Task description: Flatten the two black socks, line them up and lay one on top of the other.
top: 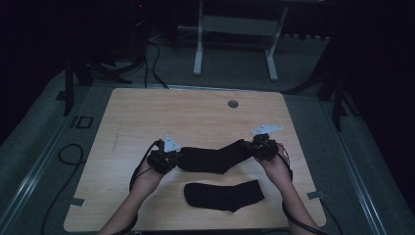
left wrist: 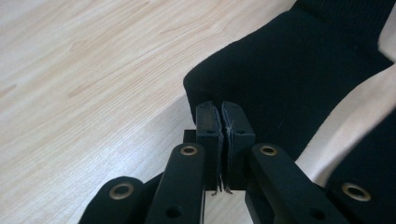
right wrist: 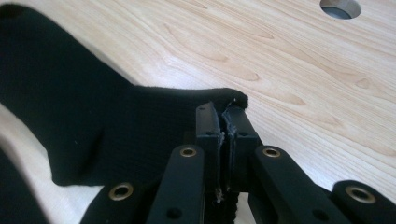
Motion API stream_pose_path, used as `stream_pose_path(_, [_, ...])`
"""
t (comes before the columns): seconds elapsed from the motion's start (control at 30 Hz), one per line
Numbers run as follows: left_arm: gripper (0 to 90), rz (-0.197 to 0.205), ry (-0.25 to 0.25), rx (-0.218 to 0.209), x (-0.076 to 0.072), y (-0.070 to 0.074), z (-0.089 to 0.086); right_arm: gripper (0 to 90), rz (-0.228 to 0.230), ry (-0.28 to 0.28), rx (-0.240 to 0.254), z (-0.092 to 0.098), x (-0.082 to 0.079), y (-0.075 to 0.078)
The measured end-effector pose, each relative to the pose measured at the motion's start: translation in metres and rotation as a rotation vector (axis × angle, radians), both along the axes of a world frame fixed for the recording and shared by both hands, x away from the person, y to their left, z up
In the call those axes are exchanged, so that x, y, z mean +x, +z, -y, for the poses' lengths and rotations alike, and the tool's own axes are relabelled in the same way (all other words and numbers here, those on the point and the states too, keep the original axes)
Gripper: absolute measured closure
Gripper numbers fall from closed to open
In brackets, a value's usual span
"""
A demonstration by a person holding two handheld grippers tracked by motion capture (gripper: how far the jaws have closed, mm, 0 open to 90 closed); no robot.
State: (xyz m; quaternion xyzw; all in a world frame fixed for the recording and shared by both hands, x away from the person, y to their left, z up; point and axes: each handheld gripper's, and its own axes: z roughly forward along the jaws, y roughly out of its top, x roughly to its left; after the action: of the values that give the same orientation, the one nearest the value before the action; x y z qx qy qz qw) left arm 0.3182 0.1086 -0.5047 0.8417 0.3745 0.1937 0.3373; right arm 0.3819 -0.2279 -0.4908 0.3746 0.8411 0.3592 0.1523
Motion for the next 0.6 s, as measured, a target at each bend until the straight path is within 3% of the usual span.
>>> stream_pose_path(0.2, [87.6, 0.015, -0.033, -0.033, -0.013, 0.012, 0.001, 86.0, 0.02, -0.009, 0.025, 0.014, -0.021, 0.01])
stream_pose_path(0.3, [87.6, 0.024, -0.057, -0.025, -0.022, 0.016, 0.003, 85.9, 0.026, -0.006, 0.041, 0.02, -0.036, 0.013])
stream_pose_path(0.6, [87.5, -0.023, -0.146, -0.049, -0.052, 0.019, 0.006, 85.8, 0.021, -0.009, 0.067, 0.036, -0.084, 0.017])
